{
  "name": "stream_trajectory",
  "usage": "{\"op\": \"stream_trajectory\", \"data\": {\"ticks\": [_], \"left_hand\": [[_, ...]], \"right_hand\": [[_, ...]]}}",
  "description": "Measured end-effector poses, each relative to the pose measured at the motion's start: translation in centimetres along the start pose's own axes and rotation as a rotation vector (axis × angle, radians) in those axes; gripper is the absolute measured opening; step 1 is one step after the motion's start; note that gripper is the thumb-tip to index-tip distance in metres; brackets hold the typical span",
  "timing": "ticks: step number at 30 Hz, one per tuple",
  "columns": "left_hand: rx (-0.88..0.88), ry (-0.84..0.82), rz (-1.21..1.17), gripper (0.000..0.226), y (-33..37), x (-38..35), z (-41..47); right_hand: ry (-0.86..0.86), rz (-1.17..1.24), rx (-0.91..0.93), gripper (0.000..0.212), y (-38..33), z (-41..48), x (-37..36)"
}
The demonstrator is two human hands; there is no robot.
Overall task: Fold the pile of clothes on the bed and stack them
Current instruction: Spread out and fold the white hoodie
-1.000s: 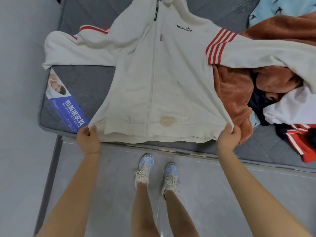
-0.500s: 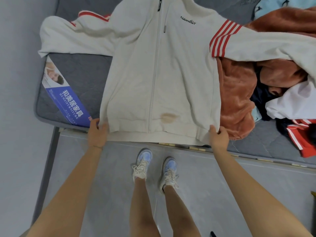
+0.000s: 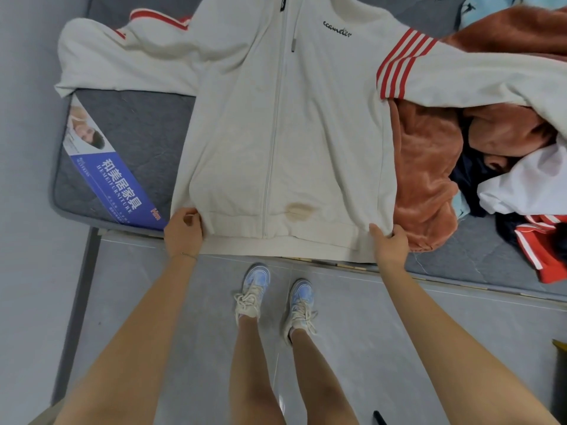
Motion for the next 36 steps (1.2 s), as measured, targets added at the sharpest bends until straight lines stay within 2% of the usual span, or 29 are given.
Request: {"op": "stream_trajectory", "data": {"ticks": [2, 6, 8, 12, 15, 20, 25, 29, 31, 33, 36], "left_hand": [[-0.010, -0.007, -0.009, 0.018, -0.4, -0.4, -0.2], [0.117, 0.042, 0.058, 0.050, -1.6, -0.5, 0.1], [0.125, 0.025, 0.114, 0.048, -1.8, -0.8, 0.4], [0.053, 0.017, 0.191, 0.024, -1.3, -1.0, 1.2], [0.074, 0.021, 0.192, 0.016, -1.6, -0.7, 1.9], [0.072, 0.100, 0.049, 0.014, -1.8, 0.9, 0.7], [0.138, 0.185, 0.005, 0.017, -1.9, 4.2, 0.8], [0.074, 0.124, 0.088, 0.014, -1.8, 5.1, 1.9], [0.029, 0.017, 0.166, 0.020, -1.7, 4.2, 2.7], [-0.039, -0.057, 0.260, 0.035, -0.9, 3.4, 3.1], [-0.235, -0.099, 0.379, 0.055, 2.2, 2.2, 2.5]], "right_hand": [[0.003, 0.009, -0.003, 0.019, 0.1, 0.2, 0.0], [0.007, 0.003, -0.016, 0.019, 0.1, 0.6, -0.2], [0.012, -0.010, -0.015, 0.019, 0.2, 0.7, -0.2], [0.011, 0.003, -0.013, 0.022, 0.5, 0.4, -0.8], [-0.001, 0.027, -0.012, 0.024, 0.3, 0.1, -1.4], [0.029, 0.016, -0.032, 0.022, 0.0, 0.2, -1.0], [0.080, 0.053, -0.052, 0.023, -0.1, 0.5, 0.2], [0.112, 0.050, -0.070, 0.025, 0.2, 0.3, 0.8], [0.087, 0.032, -0.127, 0.032, 0.4, 0.2, 0.1], [0.067, -0.044, -0.149, 0.045, -0.3, 0.0, -0.9], [0.067, -0.251, 0.118, 0.075, -4.0, -0.9, -2.2]]}}
Point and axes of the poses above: each hand's wrist, its own z-axis towards the middle knuckle, its own x-axis out of the back of the hand, y = z × x, the point moved 7 cm from there along z, towards the middle knuckle, and after that the axes turned 2 degrees about z, right-handed, at the moved point
